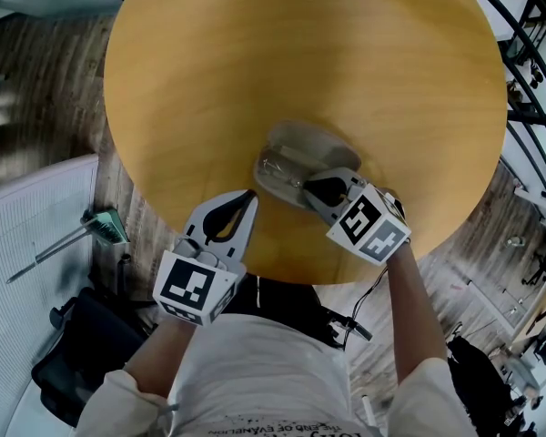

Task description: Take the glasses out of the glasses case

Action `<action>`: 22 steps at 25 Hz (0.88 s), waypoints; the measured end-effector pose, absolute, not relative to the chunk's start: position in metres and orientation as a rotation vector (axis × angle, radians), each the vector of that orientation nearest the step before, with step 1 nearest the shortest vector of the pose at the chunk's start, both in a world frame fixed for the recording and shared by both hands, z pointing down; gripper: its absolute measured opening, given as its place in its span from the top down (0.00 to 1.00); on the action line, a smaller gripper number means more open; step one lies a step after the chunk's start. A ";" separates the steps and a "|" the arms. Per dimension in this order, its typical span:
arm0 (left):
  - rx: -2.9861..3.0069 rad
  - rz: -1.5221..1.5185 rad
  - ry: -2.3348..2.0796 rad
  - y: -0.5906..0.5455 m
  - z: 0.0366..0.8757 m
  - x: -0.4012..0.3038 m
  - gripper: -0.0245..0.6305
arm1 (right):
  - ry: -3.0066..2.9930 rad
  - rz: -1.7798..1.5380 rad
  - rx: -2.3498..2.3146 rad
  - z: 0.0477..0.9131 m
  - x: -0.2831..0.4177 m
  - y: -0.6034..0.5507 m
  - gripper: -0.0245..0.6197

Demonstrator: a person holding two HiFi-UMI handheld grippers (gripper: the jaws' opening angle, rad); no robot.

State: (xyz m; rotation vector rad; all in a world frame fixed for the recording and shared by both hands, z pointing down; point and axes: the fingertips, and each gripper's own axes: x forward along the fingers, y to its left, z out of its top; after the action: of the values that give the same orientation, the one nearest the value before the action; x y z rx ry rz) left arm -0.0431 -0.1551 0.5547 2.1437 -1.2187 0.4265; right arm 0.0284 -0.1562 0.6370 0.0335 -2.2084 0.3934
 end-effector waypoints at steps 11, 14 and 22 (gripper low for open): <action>2.160 0.429 -1.226 -0.154 0.547 -0.046 0.93 | -2.227 0.371 0.074 0.626 0.028 -0.163 0.91; 2.167 0.426 -1.232 -0.151 0.542 -0.049 0.93 | -2.236 0.364 0.096 0.619 0.029 -0.165 0.91; 2.214 0.416 -1.239 -0.146 0.516 -0.050 0.92 | -2.280 0.371 0.159 0.586 0.028 -0.161 0.91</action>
State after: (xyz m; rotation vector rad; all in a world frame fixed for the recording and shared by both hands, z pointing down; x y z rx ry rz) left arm -0.0498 -0.1457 0.5159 2.2138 -1.2394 0.4158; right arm 0.0284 -0.1609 0.5861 0.1586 -2.2799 0.3713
